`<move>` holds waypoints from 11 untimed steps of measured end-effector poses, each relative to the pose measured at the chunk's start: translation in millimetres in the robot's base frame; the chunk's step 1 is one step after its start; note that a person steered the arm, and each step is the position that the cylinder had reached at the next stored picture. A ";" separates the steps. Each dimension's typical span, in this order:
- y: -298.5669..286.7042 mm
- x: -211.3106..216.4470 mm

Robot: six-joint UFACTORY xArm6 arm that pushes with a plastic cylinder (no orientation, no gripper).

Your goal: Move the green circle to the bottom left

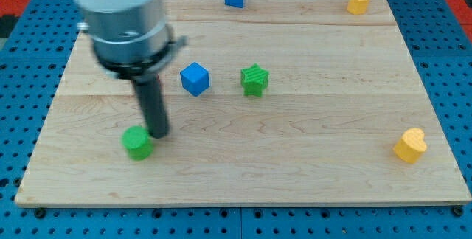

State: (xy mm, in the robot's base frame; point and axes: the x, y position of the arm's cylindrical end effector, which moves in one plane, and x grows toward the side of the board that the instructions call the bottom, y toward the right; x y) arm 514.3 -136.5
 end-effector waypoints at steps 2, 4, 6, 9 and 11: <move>-20.7 31.8; -49.0 22.7; -3.8 22.8; 120.3 -0.5; 67.3 -17.3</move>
State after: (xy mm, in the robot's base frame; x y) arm 497.0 -69.3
